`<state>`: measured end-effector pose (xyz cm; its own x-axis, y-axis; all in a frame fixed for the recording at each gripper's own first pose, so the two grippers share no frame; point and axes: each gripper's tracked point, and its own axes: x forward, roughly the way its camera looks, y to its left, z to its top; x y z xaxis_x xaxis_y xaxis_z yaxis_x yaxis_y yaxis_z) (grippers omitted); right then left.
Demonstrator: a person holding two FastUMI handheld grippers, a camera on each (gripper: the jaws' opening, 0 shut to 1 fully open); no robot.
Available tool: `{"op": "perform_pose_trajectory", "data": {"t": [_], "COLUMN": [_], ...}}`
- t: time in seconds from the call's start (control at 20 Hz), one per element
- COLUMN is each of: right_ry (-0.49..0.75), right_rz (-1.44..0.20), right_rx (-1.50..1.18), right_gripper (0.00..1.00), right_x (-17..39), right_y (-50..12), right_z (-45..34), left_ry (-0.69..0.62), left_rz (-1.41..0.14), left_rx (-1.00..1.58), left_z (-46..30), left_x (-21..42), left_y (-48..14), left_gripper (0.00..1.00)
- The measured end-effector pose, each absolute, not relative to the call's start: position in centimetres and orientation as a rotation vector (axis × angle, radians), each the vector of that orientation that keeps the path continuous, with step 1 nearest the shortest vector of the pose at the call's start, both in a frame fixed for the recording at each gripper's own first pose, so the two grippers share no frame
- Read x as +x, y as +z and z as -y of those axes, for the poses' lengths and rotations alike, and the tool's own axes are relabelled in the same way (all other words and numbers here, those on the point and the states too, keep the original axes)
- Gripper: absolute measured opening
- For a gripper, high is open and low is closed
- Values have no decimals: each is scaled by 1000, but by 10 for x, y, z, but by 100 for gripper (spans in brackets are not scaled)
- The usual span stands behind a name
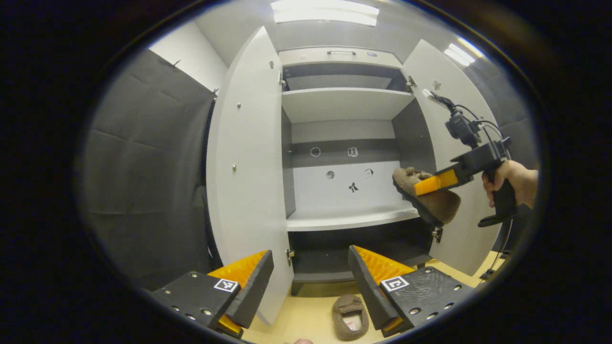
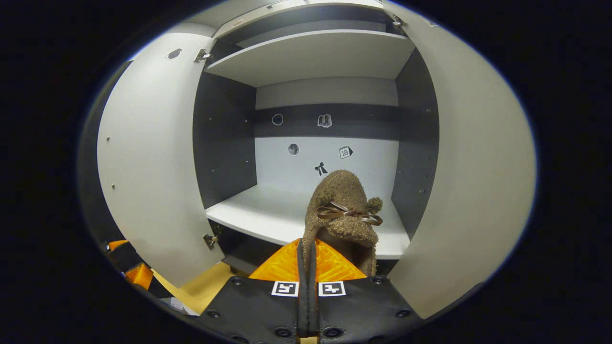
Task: Grab one shoe with the right hand and put it into the shoe cabinet, grab the other shoe with the left hand and put it into the shoe cabinet; then close the right door with the right hand and the left door with the left hand.
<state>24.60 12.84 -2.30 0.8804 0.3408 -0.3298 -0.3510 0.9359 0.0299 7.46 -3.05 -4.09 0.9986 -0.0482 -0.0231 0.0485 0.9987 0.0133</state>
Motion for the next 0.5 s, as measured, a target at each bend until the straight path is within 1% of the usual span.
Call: {"op": "perform_pose_trajectory", "data": {"t": [0.05, 0.1, 0.15, 0.2, 0.3, 0.35, 0.4, 0.45, 0.5], "right_ry": [354, 344, 336, 328, 311, 304, 298, 286, 274], "right_rz": [-329, -327, -322, -315, -311, -310, -313, -316, -323], "right_rx": [-28, -26, -23, -22, -27, -29, -42, -61, -82], "right_gripper": [1, 1, 1, 1, 1, 1, 1, 1, 1], "right_x": [256, 265, 273, 283, 300, 309, 318, 328, 338], "right_y": [-19, -14, -11, -8, -6, -6, -8, -12, -18], "right_z": [-128, -128, -127, -127, -125, -126, -127, -128, -127], "left_ry": [-55, -61, -66, -71, -80, -85, -91, -97, -102], "left_rz": [-25, -27, -28, -30, -39, -44, -49, -53, -56], "left_rx": [10, 7, 6, 4, 2, 2, 1, 1, 1], "left_z": [31, 32, 33, 34, 35, 35, 36, 37, 38], "left_x": [77, 79, 80, 82, 86, 87, 89, 91, 94], "left_y": [-42, -44, -45, -46, -51, -54, -57, -59, -61], "left_gripper": [92, 98, 98, 92, 92, 98, 98, 92, 92]}}
